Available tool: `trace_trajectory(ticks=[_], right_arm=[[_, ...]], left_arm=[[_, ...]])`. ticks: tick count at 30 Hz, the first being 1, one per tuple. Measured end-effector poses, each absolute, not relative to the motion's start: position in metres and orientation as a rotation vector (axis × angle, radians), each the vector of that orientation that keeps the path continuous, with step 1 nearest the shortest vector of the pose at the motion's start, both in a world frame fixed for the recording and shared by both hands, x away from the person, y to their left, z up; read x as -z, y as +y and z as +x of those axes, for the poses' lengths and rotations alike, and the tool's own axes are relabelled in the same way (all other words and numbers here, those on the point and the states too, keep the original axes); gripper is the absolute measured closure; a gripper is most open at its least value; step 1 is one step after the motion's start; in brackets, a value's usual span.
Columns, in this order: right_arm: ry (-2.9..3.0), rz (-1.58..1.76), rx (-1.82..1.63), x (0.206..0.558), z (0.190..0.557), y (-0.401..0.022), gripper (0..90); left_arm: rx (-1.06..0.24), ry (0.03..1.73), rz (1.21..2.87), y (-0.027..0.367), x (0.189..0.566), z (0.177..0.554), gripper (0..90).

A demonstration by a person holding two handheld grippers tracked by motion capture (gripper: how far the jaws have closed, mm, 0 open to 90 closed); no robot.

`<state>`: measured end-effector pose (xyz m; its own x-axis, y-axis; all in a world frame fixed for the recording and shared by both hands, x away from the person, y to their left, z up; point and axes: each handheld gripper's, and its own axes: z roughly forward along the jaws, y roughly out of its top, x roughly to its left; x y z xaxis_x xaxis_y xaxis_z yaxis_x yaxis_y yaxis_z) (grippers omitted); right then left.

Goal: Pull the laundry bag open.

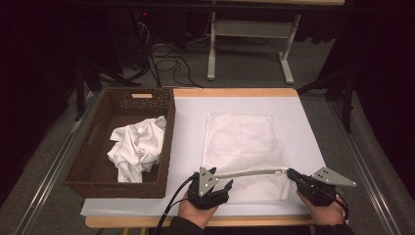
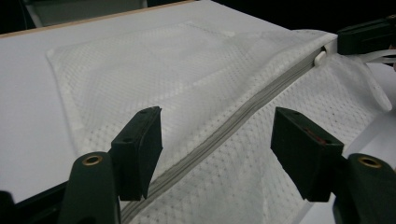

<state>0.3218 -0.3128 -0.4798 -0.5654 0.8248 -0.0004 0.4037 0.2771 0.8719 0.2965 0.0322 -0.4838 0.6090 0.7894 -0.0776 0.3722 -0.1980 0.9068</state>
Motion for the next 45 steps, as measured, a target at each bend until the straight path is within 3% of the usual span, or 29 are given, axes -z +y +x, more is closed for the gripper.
trace_trajectory(ticks=[19,33,45], right_arm=[[2.109,1.074,-1.252,0.478,0.320,-0.313,87.1],[2.118,1.043,-1.272,0.476,0.319,-0.311,87.3],[2.121,1.017,-1.269,0.475,0.318,-0.309,87.4]], left_arm=[[-0.474,0.866,1.859,-0.005,0.493,0.307,37.6],[-0.398,0.799,1.858,-0.038,0.497,0.315,45.5],[-0.350,0.765,1.858,-0.060,0.497,0.325,58.1]])
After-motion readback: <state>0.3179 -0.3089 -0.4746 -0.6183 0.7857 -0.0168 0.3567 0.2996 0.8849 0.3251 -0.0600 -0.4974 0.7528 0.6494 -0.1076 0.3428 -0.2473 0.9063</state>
